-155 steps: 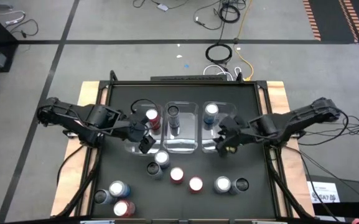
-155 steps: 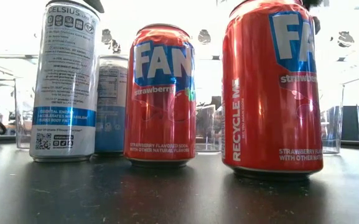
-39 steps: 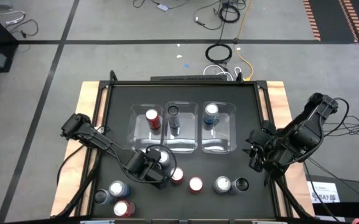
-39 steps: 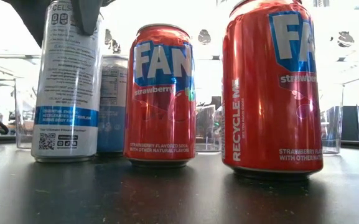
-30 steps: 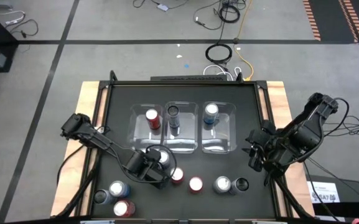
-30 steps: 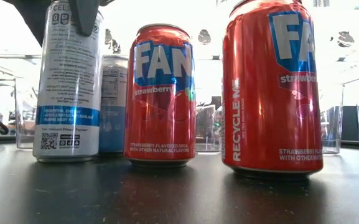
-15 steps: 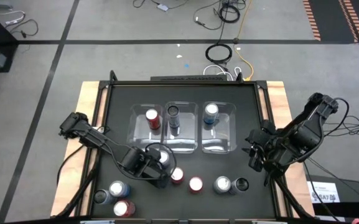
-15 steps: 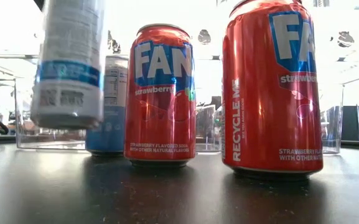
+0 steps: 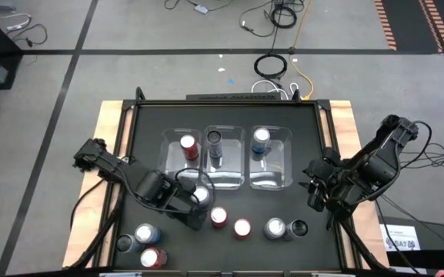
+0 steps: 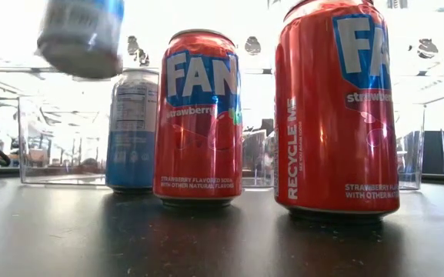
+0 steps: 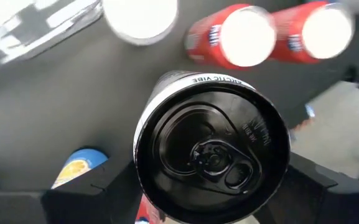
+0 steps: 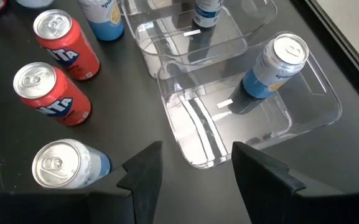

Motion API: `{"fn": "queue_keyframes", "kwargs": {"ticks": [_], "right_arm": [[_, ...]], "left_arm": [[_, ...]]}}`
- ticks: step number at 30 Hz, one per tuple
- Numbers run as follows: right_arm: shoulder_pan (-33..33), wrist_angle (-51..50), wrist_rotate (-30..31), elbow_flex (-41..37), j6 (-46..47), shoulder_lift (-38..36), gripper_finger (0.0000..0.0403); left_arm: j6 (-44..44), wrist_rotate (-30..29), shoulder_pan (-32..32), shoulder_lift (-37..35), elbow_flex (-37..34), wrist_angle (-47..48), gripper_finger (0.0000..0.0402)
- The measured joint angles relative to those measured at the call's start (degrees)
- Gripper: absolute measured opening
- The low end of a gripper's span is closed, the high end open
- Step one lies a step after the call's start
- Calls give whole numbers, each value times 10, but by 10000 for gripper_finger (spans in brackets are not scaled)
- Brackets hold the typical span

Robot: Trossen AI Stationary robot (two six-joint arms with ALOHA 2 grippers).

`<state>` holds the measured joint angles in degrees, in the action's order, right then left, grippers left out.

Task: Sort soda cans
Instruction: Put the white-blue soda can into the center transparent bin

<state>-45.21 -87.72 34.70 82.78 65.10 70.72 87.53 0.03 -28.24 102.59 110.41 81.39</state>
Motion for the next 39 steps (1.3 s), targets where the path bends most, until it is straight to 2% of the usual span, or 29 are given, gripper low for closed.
{"fn": "queue_keyframes", "kwargs": {"ticks": [8,16,28,32,39], "right_arm": [[0,0,1,0,1,0,185],[0,0,3,0,13,0,185],[0,0,3,0,25,0,185],[0,0,3,0,31,0,185],[0,0,3,0,33,0,185]], "left_arm": [[-54,-2,30,0,80,55,279],[-146,-6,104,0,131,81,279],[-309,-31,274,11,138,59,279],[-341,-36,296,33,138,29,279],[-374,-35,298,103,138,-14,279]]}}
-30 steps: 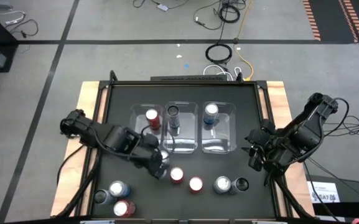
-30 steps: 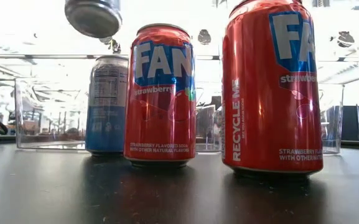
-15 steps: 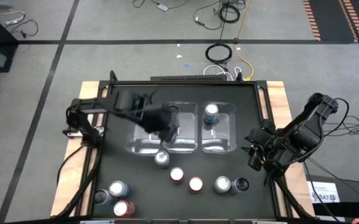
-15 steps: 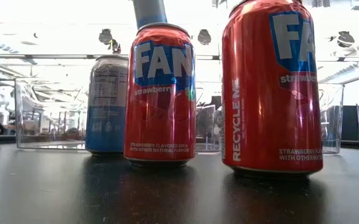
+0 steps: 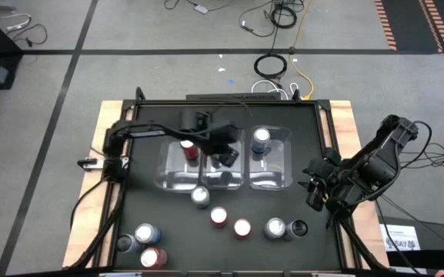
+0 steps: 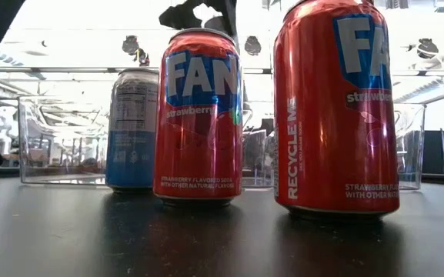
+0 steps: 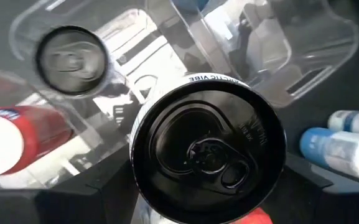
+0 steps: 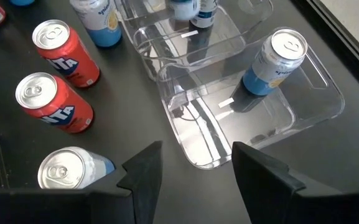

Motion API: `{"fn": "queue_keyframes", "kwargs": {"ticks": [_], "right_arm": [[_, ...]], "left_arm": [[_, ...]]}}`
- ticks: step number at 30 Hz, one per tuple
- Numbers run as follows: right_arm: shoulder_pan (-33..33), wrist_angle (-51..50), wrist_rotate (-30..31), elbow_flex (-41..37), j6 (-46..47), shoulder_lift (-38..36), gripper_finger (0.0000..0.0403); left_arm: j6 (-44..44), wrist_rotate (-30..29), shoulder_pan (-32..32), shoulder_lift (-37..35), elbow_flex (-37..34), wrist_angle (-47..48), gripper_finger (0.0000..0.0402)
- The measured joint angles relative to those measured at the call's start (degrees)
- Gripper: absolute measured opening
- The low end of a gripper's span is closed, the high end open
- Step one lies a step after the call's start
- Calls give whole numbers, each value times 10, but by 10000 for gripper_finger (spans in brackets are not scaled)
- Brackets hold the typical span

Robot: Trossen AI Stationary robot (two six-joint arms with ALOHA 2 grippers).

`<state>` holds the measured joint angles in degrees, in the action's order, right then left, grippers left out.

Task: Sort soda cans
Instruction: Put the white-blue soda can into the center transparent bin

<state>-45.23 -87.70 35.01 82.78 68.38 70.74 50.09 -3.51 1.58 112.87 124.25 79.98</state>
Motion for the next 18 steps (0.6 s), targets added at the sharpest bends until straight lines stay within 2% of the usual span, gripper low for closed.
{"fn": "queue_keyframes", "kwargs": {"ticks": [9,18], "right_arm": [[0,0,0,0,0,0,185],[0,-4,-2,0,-1,0,185]], "left_arm": [[-14,0,16,82,0,-39,279],[-14,-3,53,106,0,-96,284]]}}
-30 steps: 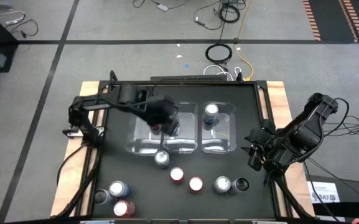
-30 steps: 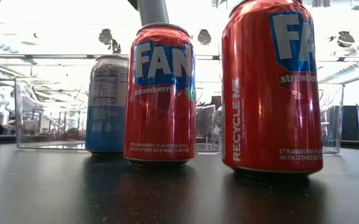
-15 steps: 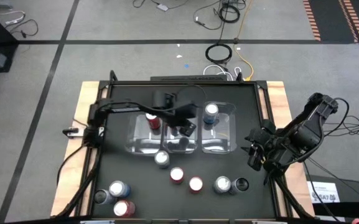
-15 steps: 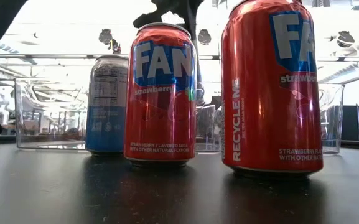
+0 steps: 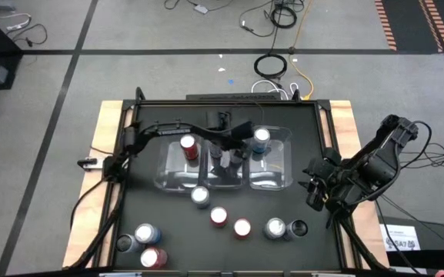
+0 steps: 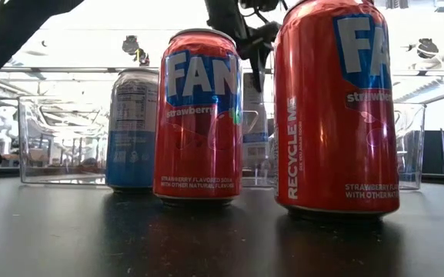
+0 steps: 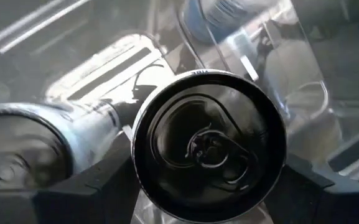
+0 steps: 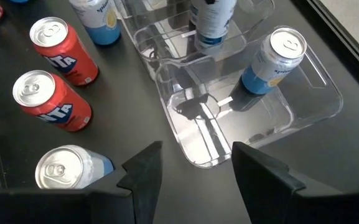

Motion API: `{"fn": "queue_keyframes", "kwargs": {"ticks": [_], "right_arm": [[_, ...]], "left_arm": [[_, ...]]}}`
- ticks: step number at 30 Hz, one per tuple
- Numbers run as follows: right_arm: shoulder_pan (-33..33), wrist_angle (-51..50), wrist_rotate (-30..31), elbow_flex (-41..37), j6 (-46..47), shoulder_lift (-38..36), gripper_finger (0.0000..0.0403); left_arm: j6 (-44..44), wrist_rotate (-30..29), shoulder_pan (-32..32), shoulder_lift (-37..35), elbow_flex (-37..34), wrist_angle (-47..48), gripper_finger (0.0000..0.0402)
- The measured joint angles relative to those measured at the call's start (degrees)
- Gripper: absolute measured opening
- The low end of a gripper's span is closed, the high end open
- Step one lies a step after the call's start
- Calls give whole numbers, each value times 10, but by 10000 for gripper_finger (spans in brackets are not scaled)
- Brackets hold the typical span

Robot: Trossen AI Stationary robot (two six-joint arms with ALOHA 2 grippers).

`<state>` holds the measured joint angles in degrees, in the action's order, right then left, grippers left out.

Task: Sort soda cans
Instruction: Put the white-blue soda can into the center transparent bin

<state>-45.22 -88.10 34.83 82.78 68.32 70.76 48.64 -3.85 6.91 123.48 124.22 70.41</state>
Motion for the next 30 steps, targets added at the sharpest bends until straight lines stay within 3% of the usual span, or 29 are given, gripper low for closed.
{"fn": "queue_keyframes", "kwargs": {"ticks": [30], "right_arm": [[0,-19,-1,0,-2,0,185]], "left_arm": [[-12,-27,23,39,0,-12,291]]}}
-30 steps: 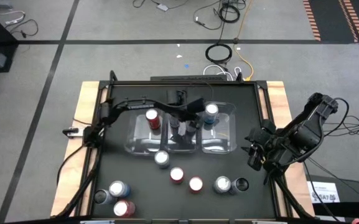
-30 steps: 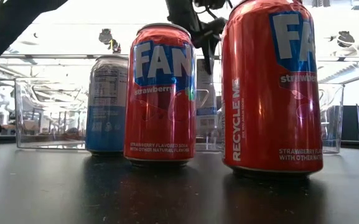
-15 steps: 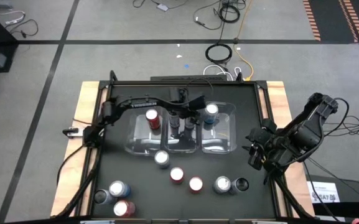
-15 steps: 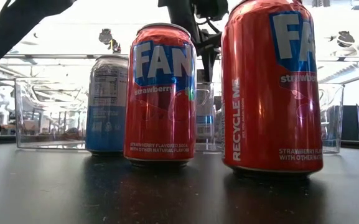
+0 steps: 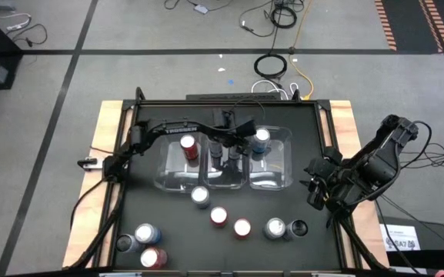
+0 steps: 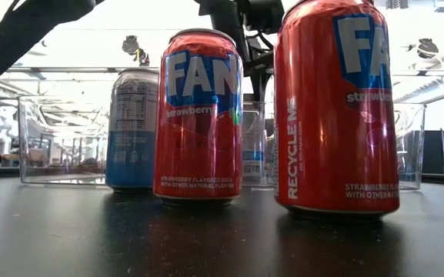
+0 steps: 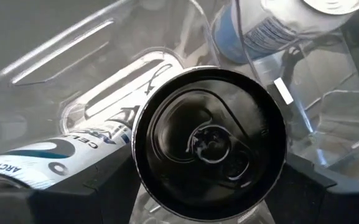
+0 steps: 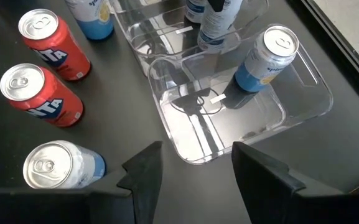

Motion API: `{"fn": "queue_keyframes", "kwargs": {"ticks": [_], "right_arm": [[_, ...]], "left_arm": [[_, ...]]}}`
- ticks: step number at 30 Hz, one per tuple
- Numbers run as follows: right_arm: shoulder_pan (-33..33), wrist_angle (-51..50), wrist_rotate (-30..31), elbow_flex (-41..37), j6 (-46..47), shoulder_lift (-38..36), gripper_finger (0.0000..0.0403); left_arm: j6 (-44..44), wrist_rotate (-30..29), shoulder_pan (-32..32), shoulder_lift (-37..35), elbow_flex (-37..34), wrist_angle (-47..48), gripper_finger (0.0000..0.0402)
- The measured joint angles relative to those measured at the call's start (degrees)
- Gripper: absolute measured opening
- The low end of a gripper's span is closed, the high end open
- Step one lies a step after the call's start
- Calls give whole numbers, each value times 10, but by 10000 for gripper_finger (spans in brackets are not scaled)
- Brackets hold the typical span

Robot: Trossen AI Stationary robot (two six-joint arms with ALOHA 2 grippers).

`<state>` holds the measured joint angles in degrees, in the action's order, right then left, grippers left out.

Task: Sort soda cans
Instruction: Put the white-blue soda can into the center transparent bin

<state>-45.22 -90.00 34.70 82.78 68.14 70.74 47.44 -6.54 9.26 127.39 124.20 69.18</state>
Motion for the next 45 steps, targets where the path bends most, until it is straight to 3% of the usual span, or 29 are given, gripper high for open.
{"fn": "queue_keyframes", "kwargs": {"ticks": [12,45], "right_arm": [[0,0,0,0,0,0,185],[0,1,-1,0,0,0,185]], "left_arm": [[-2,-45,0,0,0,3,291],[5,-57,-4,0,0,-2,291]]}}
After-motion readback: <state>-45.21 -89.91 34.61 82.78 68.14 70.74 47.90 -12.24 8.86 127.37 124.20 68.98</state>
